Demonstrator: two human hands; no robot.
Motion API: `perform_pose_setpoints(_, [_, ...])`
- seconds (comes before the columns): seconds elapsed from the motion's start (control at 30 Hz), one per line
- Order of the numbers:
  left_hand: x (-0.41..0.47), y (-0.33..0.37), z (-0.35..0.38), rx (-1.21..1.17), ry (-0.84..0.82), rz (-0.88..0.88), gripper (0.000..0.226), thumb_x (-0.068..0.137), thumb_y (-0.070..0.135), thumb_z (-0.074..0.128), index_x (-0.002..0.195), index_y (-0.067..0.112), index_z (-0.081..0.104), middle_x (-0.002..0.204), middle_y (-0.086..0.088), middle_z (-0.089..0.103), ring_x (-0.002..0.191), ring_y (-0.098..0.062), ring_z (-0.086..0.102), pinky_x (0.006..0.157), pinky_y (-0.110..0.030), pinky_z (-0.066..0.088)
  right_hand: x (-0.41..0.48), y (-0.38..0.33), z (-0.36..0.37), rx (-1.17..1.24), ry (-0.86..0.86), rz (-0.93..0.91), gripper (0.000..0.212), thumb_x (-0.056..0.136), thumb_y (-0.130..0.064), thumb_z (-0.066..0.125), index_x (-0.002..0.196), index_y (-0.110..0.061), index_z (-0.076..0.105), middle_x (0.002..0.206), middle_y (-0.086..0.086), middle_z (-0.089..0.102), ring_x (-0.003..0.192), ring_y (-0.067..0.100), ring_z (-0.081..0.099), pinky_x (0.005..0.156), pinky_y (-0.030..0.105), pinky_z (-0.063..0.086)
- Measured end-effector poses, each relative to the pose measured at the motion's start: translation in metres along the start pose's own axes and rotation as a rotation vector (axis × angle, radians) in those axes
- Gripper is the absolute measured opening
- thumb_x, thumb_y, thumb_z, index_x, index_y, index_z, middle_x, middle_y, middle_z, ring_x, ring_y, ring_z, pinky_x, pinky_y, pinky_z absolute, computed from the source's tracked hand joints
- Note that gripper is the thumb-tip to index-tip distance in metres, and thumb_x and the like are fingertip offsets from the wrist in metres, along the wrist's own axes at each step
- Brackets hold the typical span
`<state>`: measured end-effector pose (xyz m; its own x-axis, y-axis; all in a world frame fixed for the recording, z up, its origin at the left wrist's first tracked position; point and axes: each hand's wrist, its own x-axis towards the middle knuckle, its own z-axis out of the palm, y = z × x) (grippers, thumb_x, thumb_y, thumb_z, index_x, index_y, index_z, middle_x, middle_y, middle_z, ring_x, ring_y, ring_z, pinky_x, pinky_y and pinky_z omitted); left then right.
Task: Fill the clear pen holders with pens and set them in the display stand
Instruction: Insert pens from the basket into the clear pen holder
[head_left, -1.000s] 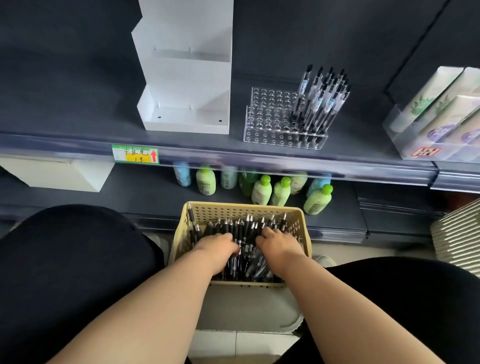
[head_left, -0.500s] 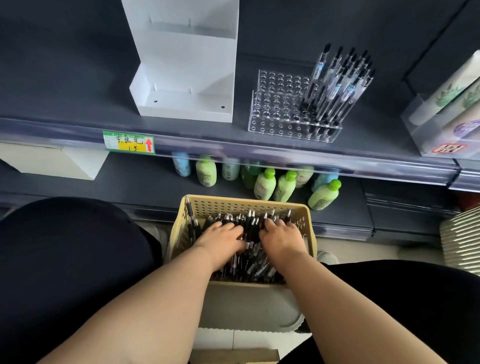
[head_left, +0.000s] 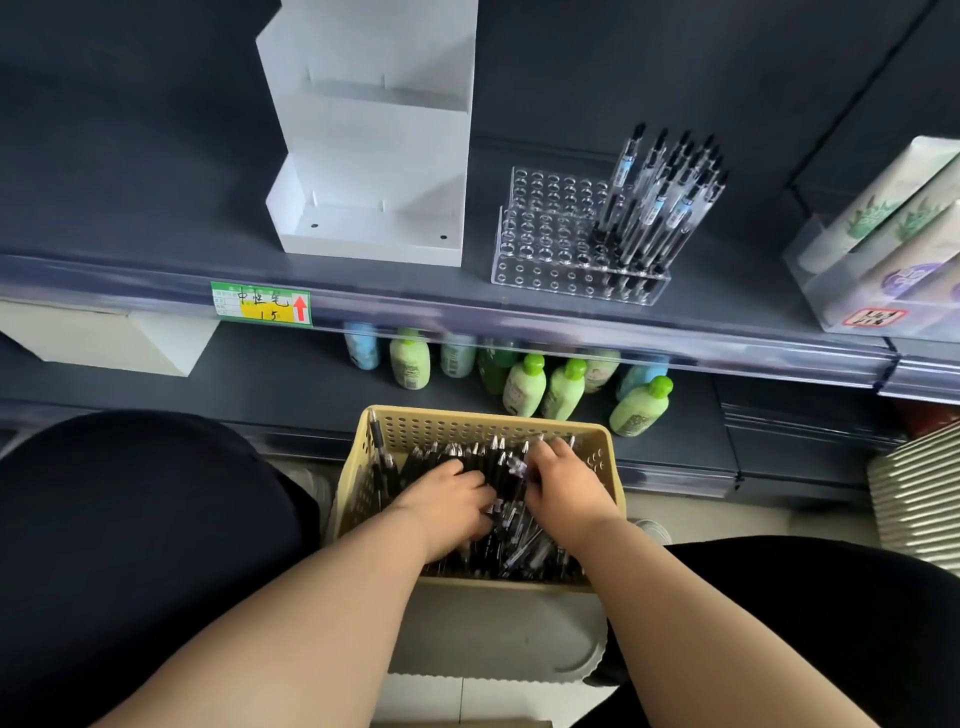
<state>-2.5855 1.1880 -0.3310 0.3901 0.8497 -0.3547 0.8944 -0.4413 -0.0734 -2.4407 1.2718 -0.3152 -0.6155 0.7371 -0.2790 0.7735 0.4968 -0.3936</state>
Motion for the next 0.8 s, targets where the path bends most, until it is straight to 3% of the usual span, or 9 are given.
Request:
perform_pose_setpoints(0.1, [0.002,-0.003,-0.004,-0.087,0.089,-0.026,0.027,0.089,0.018,0.05,0.113,0.025,0.06,0.118,-0.001,0.053,0.115,-0.025,0.042,0.095,-0.037,0.029,0.0,-0.002,-0.003,0.124,0.039,0.008,0.027,0.083,-0.013,0.051,0.109,-0.009,0.052,0.11,0.004,0.047,0.102,0.026,0.051,0.087,0.032,0.043])
perform_pose_setpoints(0.27, [0.004,-0.009,-0.024,-0.336,0.326,-0.235,0.031,0.091,0.021,0.05,0.121,0.021,0.055,0.121,0.003,0.055,0.117,-0.02,0.046,0.098,-0.033,0.036,0.0,-0.007,-0.019,0.265,0.189,0.035,0.015,0.085,-0.017,0.053,0.097,-0.008,0.057,0.093,-0.002,0.047,0.095,0.02,0.051,0.075,0.018,0.031])
perform_pose_setpoints(0.33, [0.005,-0.009,-0.04,-0.457,0.497,-0.344,0.03,0.094,0.03,0.049,0.121,0.019,0.057,0.119,0.004,0.057,0.112,-0.018,0.051,0.091,-0.033,0.043,-0.001,-0.013,-0.031,0.286,0.247,0.004,0.014,0.086,-0.016,0.054,0.099,-0.012,0.054,0.092,-0.004,0.049,0.092,0.019,0.054,0.073,0.018,0.036])
perform_pose_setpoints(0.43, [0.005,-0.01,-0.071,-0.687,0.874,-0.486,0.026,0.089,0.025,0.061,0.109,0.009,0.065,0.108,-0.002,0.064,0.097,-0.018,0.06,0.084,-0.03,0.048,-0.002,-0.022,-0.061,0.319,0.355,-0.071,0.019,0.084,-0.013,0.056,0.098,-0.016,0.043,0.088,0.002,0.059,0.081,0.022,0.06,0.069,0.033,0.049])
perform_pose_setpoints(0.57, [0.006,-0.02,-0.126,-0.837,1.306,-0.538,0.015,0.083,0.015,0.064,0.09,0.002,0.067,0.089,0.0,0.063,0.079,-0.002,0.054,0.075,-0.011,0.042,-0.002,-0.033,-0.119,0.478,0.599,-0.11,0.01,0.085,-0.018,0.055,0.086,-0.023,0.047,0.07,-0.007,0.06,0.063,-0.003,0.056,0.055,0.01,0.042])
perform_pose_setpoints(0.6, [0.007,-0.026,-0.141,-0.872,1.346,-0.544,0.015,0.084,0.016,0.064,0.092,0.003,0.067,0.089,0.003,0.062,0.079,-0.001,0.053,0.074,-0.006,0.041,0.0,-0.036,-0.135,0.536,0.628,-0.105,0.009,0.087,-0.022,0.054,0.083,-0.026,0.048,0.069,-0.006,0.061,0.063,-0.002,0.058,0.057,0.011,0.044])
perform_pose_setpoints(0.67, [0.01,-0.039,-0.168,-0.948,1.372,-0.548,0.015,0.087,0.017,0.064,0.096,0.007,0.068,0.093,0.007,0.061,0.08,0.003,0.054,0.073,-0.002,0.039,0.006,-0.044,-0.165,0.622,0.677,-0.101,0.013,0.089,-0.029,0.051,0.077,-0.025,0.051,0.072,0.001,0.065,0.069,0.015,0.064,0.068,0.036,0.053])
perform_pose_setpoints(0.7, [0.013,-0.045,-0.181,-0.975,1.378,-0.541,0.016,0.087,0.019,0.063,0.098,0.009,0.068,0.094,0.008,0.061,0.082,0.007,0.054,0.073,-0.001,0.038,0.009,-0.048,-0.181,0.634,0.71,-0.107,0.014,0.089,-0.03,0.052,0.076,-0.025,0.051,0.075,0.001,0.066,0.07,0.021,0.064,0.07,0.042,0.053])
perform_pose_setpoints(0.8, [0.023,-0.064,-0.217,-0.989,1.403,-0.52,0.015,0.086,0.021,0.065,0.099,0.015,0.068,0.089,0.015,0.061,0.081,0.016,0.053,0.072,0.001,0.037,0.021,-0.057,-0.223,0.615,0.81,-0.157,0.017,0.083,-0.025,0.061,0.079,-0.03,0.046,0.077,-0.007,0.065,0.068,0.013,0.065,0.066,0.037,0.053])
